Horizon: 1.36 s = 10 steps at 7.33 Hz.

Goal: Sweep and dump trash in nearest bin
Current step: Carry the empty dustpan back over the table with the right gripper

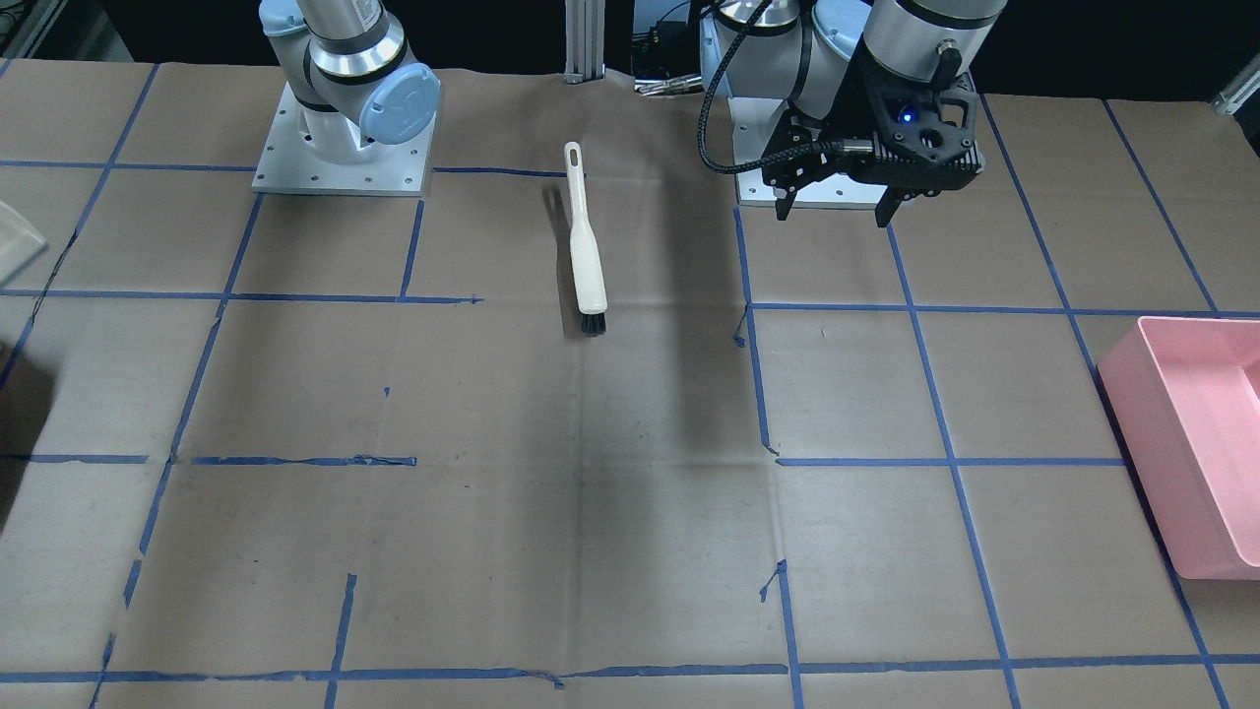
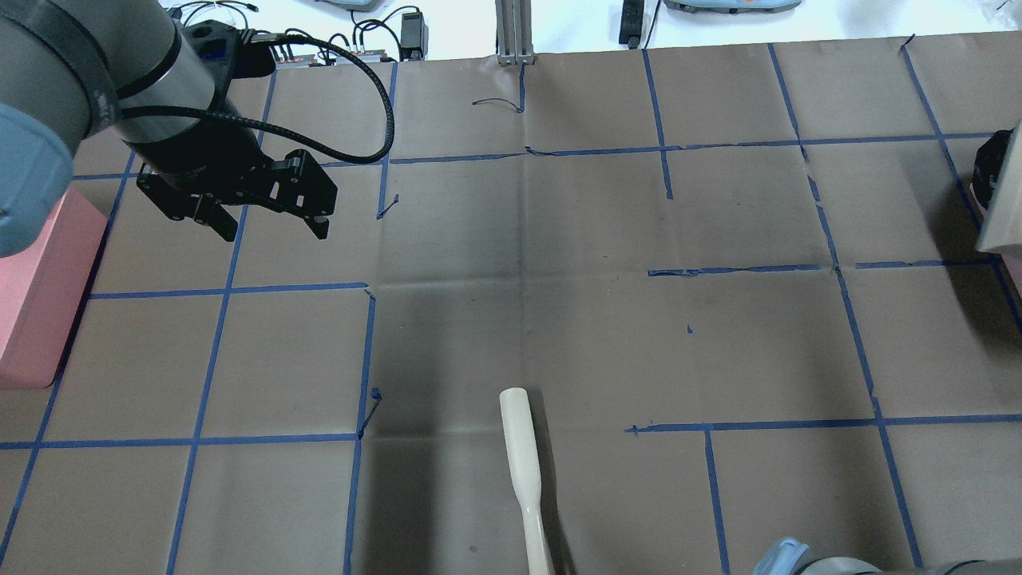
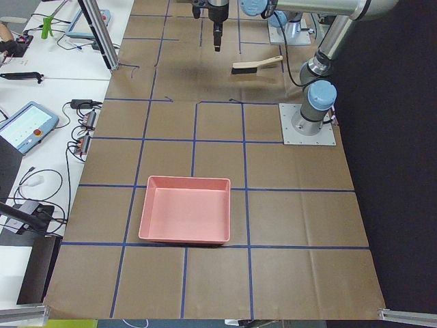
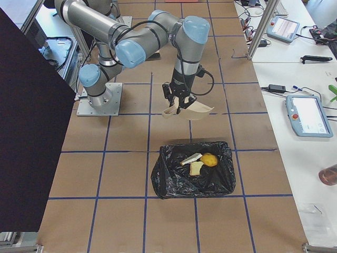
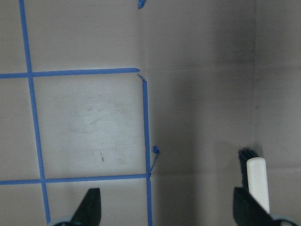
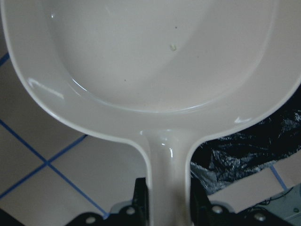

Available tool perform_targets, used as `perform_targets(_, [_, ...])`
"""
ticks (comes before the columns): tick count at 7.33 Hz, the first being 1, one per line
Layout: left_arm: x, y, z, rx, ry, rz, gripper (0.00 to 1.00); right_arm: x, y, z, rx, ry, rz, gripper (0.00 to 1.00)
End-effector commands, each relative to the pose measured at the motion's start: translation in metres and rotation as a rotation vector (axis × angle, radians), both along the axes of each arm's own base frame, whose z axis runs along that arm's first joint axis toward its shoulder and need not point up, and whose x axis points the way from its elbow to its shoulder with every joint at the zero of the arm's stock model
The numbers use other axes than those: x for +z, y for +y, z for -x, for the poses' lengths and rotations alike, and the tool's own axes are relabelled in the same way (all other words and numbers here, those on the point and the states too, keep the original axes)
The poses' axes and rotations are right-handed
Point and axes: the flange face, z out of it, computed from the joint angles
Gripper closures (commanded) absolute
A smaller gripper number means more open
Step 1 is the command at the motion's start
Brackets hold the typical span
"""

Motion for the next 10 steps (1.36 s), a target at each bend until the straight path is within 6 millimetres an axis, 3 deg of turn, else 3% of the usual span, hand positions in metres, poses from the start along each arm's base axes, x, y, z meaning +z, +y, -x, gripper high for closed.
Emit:
perform_targets(1, [0.000, 0.000, 0.000, 0.001, 0.000, 0.000, 0.00, -0.013, -0.026, -0.071, -0.117, 0.001, 0.042, 0.95])
perform_targets(4, [0.000, 0.000, 0.000, 0.001, 0.000, 0.000, 0.00, -0.029, -0.055, -0.190, -0.331, -0.086, 0.128, 0.94])
perform_targets(5, [0.000, 0.000, 0.000, 0.001, 0.000, 0.000, 0.00, -0.035, -0.060, -0.238, -0.397, -0.086, 0.140, 0.94])
perform_targets(10, [0.001, 0.001, 0.001, 0.001, 0.000, 0.000, 0.00, -0.088, -0.064, -0.447, -0.693, -0.203, 0.150, 0.94])
